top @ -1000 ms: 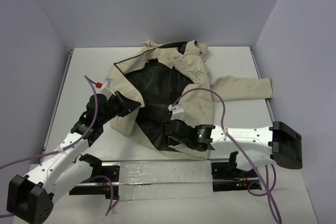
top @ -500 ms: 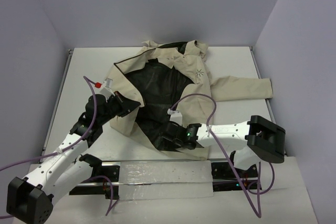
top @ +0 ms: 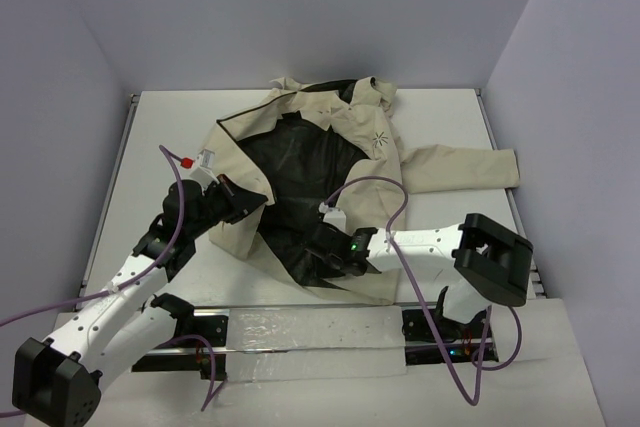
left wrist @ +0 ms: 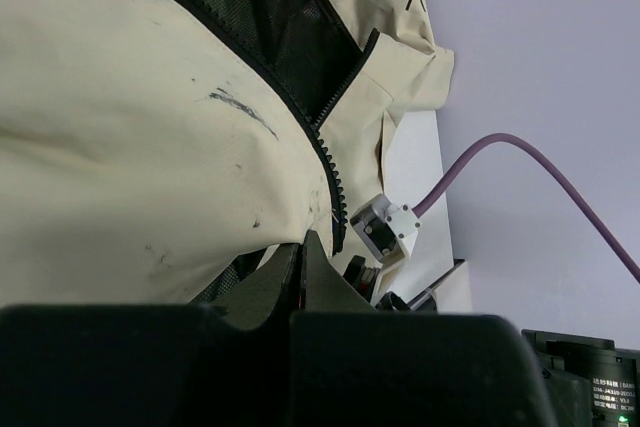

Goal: Zip up the jacket

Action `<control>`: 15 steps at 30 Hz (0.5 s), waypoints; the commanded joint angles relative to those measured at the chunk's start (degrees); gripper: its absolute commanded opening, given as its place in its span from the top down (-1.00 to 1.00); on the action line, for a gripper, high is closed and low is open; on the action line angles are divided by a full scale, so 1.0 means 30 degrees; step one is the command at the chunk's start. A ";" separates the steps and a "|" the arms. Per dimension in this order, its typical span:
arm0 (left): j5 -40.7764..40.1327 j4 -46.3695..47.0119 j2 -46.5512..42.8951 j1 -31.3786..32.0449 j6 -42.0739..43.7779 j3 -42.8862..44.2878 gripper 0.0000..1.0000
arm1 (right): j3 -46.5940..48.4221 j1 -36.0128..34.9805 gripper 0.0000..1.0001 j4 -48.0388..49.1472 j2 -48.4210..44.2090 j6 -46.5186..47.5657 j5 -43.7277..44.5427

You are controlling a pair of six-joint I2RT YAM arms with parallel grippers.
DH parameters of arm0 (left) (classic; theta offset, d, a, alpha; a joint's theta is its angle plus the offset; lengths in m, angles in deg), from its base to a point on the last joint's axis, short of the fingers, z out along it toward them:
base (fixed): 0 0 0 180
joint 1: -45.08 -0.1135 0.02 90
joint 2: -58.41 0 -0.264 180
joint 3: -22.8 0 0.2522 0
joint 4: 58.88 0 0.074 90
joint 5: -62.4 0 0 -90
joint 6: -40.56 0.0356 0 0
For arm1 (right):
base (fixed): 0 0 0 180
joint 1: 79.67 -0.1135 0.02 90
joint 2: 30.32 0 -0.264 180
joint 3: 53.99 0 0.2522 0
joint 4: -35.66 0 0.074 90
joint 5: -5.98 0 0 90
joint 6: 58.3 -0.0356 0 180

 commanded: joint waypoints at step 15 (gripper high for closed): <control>-0.0374 -0.0722 -0.0873 -0.0128 0.0457 0.0832 1.00 | 0.0941 -0.0254 0.14 -0.2410 -0.0953 0.0134 0.2765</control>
